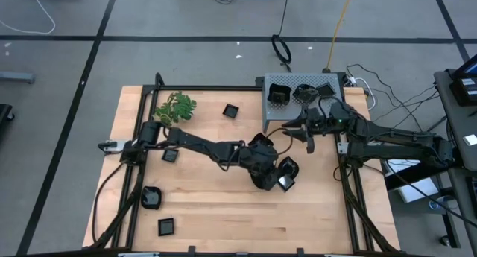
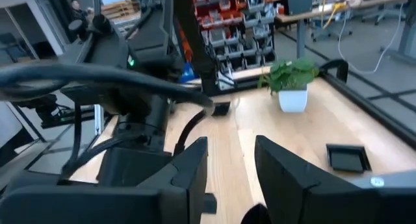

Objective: Pick & Place Mini shaped plates
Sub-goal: Move the square plate to the center of the table

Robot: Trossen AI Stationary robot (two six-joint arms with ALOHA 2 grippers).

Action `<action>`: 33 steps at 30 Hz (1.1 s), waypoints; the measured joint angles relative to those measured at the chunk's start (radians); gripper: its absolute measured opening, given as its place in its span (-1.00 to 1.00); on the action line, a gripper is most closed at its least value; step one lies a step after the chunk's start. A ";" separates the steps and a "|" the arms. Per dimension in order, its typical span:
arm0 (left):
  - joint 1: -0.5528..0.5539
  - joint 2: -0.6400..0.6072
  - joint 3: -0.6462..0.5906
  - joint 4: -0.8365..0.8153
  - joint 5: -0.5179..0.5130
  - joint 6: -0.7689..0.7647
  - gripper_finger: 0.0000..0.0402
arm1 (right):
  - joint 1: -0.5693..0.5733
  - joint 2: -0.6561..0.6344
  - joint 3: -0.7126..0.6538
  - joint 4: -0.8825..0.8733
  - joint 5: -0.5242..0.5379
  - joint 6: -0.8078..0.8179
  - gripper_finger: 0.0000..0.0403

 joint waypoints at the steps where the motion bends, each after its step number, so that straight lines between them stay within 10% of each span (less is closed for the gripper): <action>1: -0.003 0.000 0.000 0.005 -0.012 -0.008 -0.93 | 0.000 0.000 0.000 0.008 0.000 -0.006 -0.42; 19: -0.076 0.000 0.000 0.010 -0.064 -0.114 -0.98 | 0.000 0.000 0.000 0.037 0.000 -0.053 -0.42; 33: -0.123 0.000 -0.001 -0.256 0.131 -0.114 -0.95 | 0.000 0.000 0.000 0.025 0.000 -0.016 -0.42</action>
